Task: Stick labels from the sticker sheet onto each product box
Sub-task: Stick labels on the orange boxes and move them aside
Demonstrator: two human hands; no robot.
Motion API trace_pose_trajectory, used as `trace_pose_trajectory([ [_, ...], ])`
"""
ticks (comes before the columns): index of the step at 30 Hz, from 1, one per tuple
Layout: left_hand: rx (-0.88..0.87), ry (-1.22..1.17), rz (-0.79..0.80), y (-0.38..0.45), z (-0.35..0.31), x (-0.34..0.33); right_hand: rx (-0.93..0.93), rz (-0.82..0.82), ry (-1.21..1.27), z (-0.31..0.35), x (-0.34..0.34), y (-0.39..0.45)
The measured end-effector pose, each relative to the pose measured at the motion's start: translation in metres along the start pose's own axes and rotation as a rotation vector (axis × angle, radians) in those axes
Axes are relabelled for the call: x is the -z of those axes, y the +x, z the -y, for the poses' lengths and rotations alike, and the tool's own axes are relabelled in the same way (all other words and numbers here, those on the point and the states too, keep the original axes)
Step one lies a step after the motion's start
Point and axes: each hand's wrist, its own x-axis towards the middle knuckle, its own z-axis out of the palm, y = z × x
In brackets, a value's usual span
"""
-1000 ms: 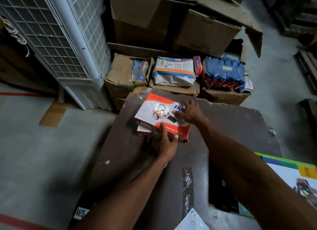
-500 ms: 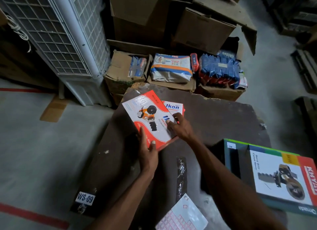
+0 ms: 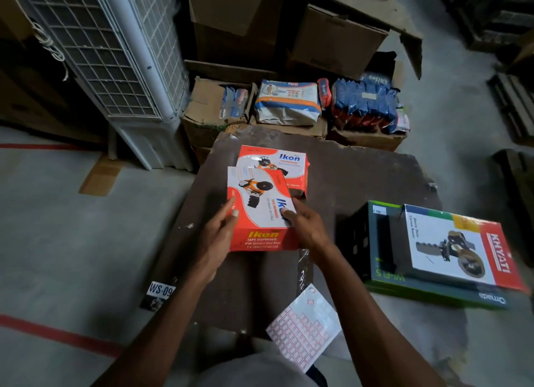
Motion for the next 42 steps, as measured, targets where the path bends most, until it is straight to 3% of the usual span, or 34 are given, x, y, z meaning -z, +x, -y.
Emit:
trace_pose_trajectory([
  [5,-0.233,0.236,0.180,-0.021,-0.006,0.010,-0.156,-0.020,0.022,-0.007,0.021,-0.025],
  [10,-0.217,0.394,0.406,-0.037,0.003,0.009,-0.331,0.036,-0.072,-0.015,0.036,-0.037],
  [15,-0.351,0.457,0.278,-0.036,0.009,0.001,-0.432,0.077,-0.085,-0.025,0.038,-0.034],
  [20,-0.359,0.499,0.179,-0.022,0.015,0.008,-0.401,0.074,-0.028,-0.018,0.038,-0.039],
  [22,-0.332,0.536,0.142,-0.016,0.017,0.011,-0.297,0.046,-0.101,-0.012,0.034,-0.044],
  [25,-0.260,0.571,0.080,-0.011,0.025,0.014,0.149,-0.058,-0.254,-0.013,0.025,-0.048],
  [27,-0.235,0.530,0.048,-0.010,0.029,0.013,0.408,-0.024,-0.361,-0.017,0.019,-0.049],
  [29,-0.225,0.468,0.035,-0.008,0.029,0.009,0.544,0.024,-0.544,-0.026,0.014,-0.042],
  [31,-0.210,0.447,0.038,-0.005,0.027,0.006,0.639,0.005,-0.687,-0.041,0.013,-0.029],
  [35,-0.211,0.479,0.048,-0.005,0.022,0.000,0.738,-0.052,-0.725,-0.056,0.021,-0.011],
  [39,-0.390,0.797,-0.041,-0.005,0.006,-0.006,0.758,-0.061,-0.727,-0.054,0.022,-0.006],
  [42,-0.537,0.949,0.057,0.004,-0.004,-0.011,0.772,-0.083,-0.711,-0.056,0.021,0.000],
])
